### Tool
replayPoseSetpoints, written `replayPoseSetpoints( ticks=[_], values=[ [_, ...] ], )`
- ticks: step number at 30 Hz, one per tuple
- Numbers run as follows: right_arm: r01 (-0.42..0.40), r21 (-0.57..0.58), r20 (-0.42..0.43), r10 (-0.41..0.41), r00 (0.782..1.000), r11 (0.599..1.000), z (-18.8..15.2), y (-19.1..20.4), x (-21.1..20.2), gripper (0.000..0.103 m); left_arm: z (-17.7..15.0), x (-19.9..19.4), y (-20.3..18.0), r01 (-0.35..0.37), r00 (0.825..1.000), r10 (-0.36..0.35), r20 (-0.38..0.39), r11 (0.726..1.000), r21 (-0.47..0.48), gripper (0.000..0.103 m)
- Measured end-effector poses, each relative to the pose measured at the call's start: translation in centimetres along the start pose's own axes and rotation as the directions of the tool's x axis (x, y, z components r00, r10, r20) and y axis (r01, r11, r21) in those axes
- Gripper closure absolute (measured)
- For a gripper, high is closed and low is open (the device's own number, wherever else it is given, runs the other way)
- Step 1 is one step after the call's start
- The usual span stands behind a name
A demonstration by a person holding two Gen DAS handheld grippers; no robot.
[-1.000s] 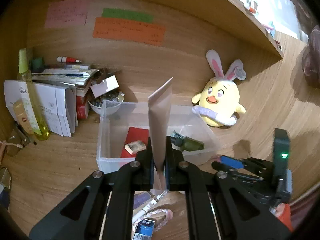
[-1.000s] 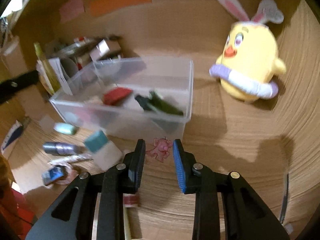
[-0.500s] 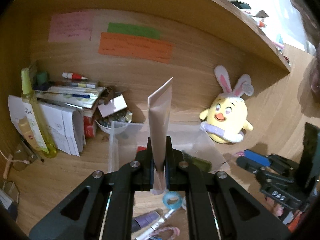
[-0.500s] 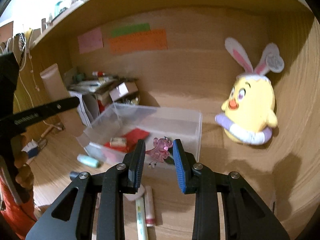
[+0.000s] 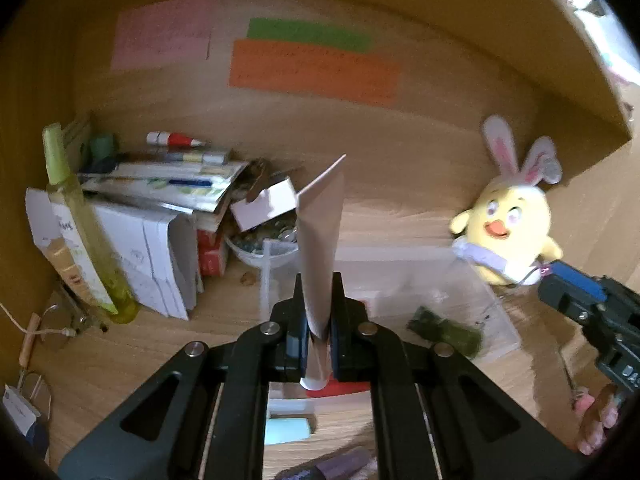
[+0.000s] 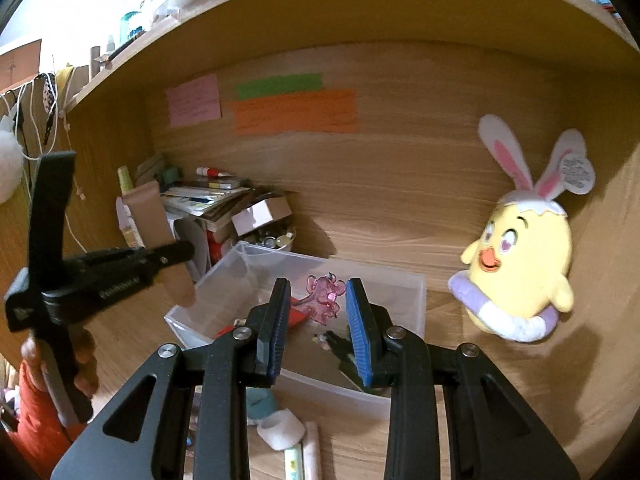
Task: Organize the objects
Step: 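Release the pink charm into the bin with the right tool while the left lowers the tube into it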
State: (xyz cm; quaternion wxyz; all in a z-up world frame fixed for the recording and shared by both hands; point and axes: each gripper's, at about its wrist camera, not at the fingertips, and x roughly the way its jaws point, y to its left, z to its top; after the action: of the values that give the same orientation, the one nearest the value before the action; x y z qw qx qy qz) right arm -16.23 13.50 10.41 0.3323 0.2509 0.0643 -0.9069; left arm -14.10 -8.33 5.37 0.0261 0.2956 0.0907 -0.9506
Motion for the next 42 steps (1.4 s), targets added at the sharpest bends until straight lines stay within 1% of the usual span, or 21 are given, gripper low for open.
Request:
replayPoseSetpoints(
  ticks=[5, 9, 13, 18, 21, 24, 26, 27, 28, 30, 32, 35, 37, 42],
  values=[
    [-0.024, -0.009, -0.032, 0.024, 0.999, 1.0, -0.2, 0.7, 2.1, 0.077, -0.7, 1.6, 0.4, -0.021, 0.999, 0.021, -0.038, 1.0, -0.003, 0.096],
    [-0.029, -0.006, -0.092, 0.028, 0.995, 1.0, -0.7, 1.1, 4.6, 0.077, -1.0, 2.5, 0.2, -0.019, 0.998, 0.018, -0.066, 1.0, -0.004, 0.096],
    [-0.049, -0.007, -0.149, 0.047, 0.988, 0.999, -1.7, 1.8, 6.9, 0.077, -1.3, 3.3, -0.3, -0.003, 0.995, 0.002, -0.096, 1.0, -0.002, 0.096],
    [-0.035, 0.004, -0.204, 0.035, 0.978, 0.999, -2.7, 0.9, 8.5, 0.077, -1.9, 3.9, -1.2, 0.014, 0.993, -0.011, -0.119, 1.0, 0.021, 0.096],
    [-0.017, 0.021, -0.228, 0.021, 0.974, 1.0, -3.2, -0.1, 9.1, 0.077, -2.0, 4.2, -1.7, 0.047, 0.99, -0.043, -0.138, 0.999, 0.026, 0.094],
    [-0.003, 0.034, -0.243, 0.011, 0.97, 0.999, -3.4, -1.0, 9.4, 0.077, -2.3, 4.6, -2.2, 0.093, 0.98, -0.088, -0.176, 0.995, 0.019, 0.086],
    [0.013, 0.035, -0.252, -0.004, 0.968, 0.999, -3.5, -1.5, 9.6, 0.077, -2.3, 4.9, -2.2, 0.128, 0.971, -0.126, -0.201, 0.992, -0.003, 0.072],
    [0.026, 0.033, -0.255, -0.017, 0.967, 0.999, -3.6, -1.7, 9.8, 0.077, -2.4, 4.9, -2.2, 0.14, 0.968, -0.14, -0.207, 0.99, -0.012, 0.069],
    [0.035, 0.032, -0.26, -0.026, 0.965, 0.999, -3.7, -1.9, 9.9, 0.077, -2.4, 4.9, -2.3, 0.146, 0.967, -0.146, -0.21, 0.989, -0.013, 0.066],
    [0.045, 0.035, -0.27, -0.034, 0.962, 0.998, -3.9, -2.3, 10.0, 0.077, -2.5, 4.7, -2.7, 0.148, 0.967, -0.145, -0.209, 0.989, -0.002, 0.063],
    [0.056, 0.032, -0.278, -0.045, 0.959, 0.998, -4.0, -2.4, 10.3, 0.077, -2.6, 4.5, -3.1, 0.152, 0.968, -0.146, -0.206, 0.988, 0.013, 0.056],
    [0.072, 0.02, -0.292, -0.063, 0.954, 0.997, -4.4, -2.5, 10.6, 0.077, -2.6, 4.3, -3.5, 0.176, 0.963, -0.17, -0.208, 0.984, 0.012, 0.047],
    [0.085, 0.008, -0.292, -0.079, 0.953, 0.996, -4.6, -2.5, 10.6, 0.077, -2.6, 4.2, -3.7, 0.19, 0.959, -0.183, -0.215, 0.982, 0.011, 0.044],
    [0.097, 0.008, -0.293, -0.091, 0.952, 0.995, -4.6, -2.7, 10.2, 0.077, -2.8, 3.6, -4.1, 0.178, 0.965, -0.169, -0.203, 0.984, 0.029, 0.043]
  ],
)
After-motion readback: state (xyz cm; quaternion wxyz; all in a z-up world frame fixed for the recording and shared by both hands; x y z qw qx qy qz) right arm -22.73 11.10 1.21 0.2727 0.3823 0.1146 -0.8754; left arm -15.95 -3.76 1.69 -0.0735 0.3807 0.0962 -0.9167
